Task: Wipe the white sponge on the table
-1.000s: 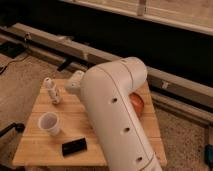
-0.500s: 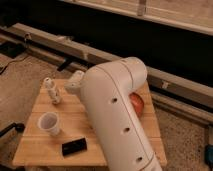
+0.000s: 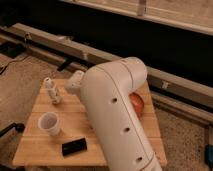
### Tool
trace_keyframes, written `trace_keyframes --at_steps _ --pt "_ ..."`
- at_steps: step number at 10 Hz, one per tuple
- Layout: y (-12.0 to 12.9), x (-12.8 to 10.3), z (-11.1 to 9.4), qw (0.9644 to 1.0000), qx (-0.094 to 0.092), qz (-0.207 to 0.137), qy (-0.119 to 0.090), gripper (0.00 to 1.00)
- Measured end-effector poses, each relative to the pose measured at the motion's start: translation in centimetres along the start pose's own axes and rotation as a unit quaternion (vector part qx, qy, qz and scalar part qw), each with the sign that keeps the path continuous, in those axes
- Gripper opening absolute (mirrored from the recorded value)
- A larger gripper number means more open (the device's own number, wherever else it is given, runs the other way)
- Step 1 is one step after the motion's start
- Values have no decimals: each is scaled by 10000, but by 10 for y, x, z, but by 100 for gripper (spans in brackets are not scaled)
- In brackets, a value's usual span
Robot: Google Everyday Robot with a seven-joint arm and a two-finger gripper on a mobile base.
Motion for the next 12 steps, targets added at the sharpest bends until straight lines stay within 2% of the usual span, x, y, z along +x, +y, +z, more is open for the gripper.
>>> trace_keyframes --at_steps 7,8,9,10,11,12 --pt "0 0 0 10000 1 -1 0 0" --pt "2 -2 -3 9999 84 -52 -78 0" --pt "5 -7 -14 9982 415 -188 -377 0" --pt "11 0 -23 9961 644 -252 -554 0" --pt "15 3 -36 9918 947 -357 -784 0" --pt "20 4 -51 9850 1269 -472 -1072 0"
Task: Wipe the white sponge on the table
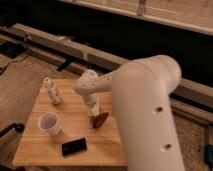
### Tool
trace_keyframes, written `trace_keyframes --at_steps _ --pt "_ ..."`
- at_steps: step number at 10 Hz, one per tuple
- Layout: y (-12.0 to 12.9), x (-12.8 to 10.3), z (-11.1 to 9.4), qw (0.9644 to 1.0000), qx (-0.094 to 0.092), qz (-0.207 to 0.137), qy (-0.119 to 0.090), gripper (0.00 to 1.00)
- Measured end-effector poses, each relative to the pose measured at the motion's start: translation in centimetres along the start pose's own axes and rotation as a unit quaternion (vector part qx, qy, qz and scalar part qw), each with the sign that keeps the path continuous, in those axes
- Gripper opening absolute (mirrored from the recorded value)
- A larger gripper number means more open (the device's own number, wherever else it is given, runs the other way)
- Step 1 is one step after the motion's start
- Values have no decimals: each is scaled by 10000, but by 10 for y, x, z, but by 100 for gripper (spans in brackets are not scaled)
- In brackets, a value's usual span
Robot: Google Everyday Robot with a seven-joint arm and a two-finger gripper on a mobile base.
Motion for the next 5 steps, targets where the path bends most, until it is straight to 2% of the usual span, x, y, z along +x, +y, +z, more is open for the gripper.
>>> trace_keyframes --at_steps 1,3,5 --pt "1 -1 -9 9998 164 -83 -98 0" --pt "1 -10 -13 9988 347 -291 -162 0" --pt "0 -17 -12 9983 387 -411 -135 0"
